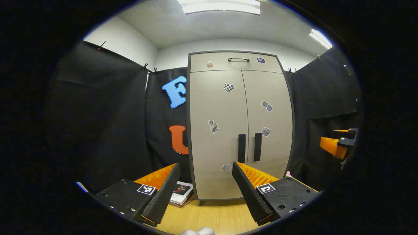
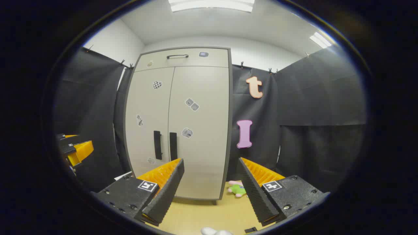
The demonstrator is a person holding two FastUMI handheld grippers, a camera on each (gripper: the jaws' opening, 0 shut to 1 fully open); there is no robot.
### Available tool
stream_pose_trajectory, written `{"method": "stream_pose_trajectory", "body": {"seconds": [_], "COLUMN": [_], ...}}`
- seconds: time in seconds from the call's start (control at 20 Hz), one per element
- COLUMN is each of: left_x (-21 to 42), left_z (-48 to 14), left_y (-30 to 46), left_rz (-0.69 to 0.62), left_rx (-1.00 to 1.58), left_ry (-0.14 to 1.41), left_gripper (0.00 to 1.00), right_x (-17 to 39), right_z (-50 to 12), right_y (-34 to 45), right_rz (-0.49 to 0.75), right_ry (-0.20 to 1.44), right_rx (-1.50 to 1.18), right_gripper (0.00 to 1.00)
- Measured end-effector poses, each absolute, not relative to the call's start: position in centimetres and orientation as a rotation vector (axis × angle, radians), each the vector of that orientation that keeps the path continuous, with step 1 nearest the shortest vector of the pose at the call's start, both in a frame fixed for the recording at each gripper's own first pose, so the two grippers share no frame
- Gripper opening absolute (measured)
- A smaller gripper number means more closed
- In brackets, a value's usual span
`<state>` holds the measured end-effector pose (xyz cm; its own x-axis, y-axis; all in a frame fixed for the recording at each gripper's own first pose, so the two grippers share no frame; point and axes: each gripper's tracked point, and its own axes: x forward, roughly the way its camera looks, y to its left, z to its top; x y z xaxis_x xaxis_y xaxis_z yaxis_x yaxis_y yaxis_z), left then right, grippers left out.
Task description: Open the right door of the double-door shoe cabinet with the right hand, and open the left door with the left hand.
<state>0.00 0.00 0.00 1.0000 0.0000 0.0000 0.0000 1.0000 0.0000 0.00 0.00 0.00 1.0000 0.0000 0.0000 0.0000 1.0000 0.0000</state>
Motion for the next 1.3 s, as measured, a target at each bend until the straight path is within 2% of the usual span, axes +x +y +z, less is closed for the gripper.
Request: {"method": "stream_pose_trajectory", "body": {"seconds": [0.8, 1.0, 1.3], "left_x": [-0.7, -1.0, -1.8], "left_z": [0.0, -0.3, -0.6], "left_y": [0.2, 0.6, 2.0], "left_rz": [-0.003, 0.007, 0.054], "left_rx": [0.007, 0.018, 0.057], "left_ry": [-0.004, 0.0, 0.007], "left_gripper": [0.96, 0.96, 0.96], "right_x": [-0.1, 1.8, 7.7], "right_z": [-0.1, -1.1, -3.0], "right_y": [0.4, 1.5, 6.1], "right_rz": [-0.017, -0.015, 0.042], "right_ry": [-0.004, 0.015, 0.048], "right_rx": [-0.012, -0.003, 0.025], "right_gripper": [1.0, 1.0, 1.0]}}
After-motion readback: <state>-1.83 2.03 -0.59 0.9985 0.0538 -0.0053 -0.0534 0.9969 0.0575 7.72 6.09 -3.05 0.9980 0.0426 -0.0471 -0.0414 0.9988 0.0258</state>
